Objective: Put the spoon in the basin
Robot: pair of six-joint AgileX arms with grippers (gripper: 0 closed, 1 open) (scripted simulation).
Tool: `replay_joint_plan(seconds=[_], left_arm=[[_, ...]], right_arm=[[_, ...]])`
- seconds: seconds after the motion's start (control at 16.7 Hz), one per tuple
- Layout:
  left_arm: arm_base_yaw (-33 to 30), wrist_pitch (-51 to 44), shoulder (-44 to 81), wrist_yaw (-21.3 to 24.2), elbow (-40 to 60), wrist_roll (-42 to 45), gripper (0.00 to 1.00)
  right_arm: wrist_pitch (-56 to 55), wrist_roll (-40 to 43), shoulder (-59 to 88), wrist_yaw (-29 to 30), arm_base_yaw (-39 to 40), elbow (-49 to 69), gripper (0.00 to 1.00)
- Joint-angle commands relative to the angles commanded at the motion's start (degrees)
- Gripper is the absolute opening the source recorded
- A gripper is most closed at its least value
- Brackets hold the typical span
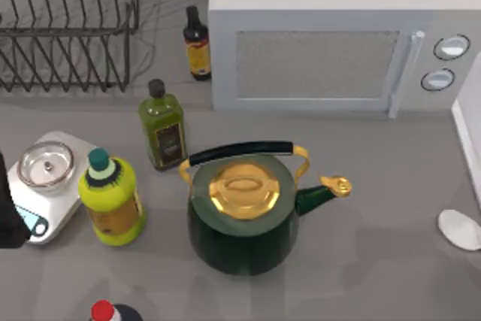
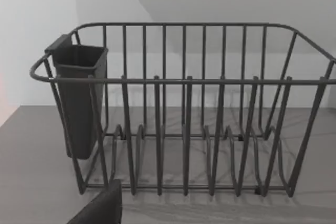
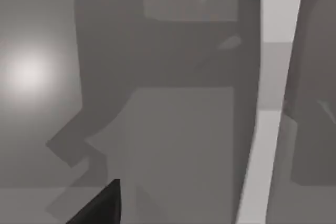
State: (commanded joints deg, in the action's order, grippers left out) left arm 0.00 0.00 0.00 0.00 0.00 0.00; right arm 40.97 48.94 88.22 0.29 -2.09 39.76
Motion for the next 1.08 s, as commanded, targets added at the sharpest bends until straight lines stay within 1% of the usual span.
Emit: replay_joint_plan(seconds=[0.18,0.48,1.08], left_arm=[[0.0,0.0,0.0,0.0,0.0,0.0,1.00],[0.0,0.0,0.0,0.0,0.0,0.0,1.00],[0.0,0.0,0.0,0.0,0.0,0.0,1.00]], right_arm=[[-6.2,0.0,3.2,0.0,0.0,-3.5,1.00],[-7.4,0.0,3.8,0.0,0.0,-4.2,1.00],[-7.4,0.0,3.8,0.0,0.0,-4.2,0.25]])
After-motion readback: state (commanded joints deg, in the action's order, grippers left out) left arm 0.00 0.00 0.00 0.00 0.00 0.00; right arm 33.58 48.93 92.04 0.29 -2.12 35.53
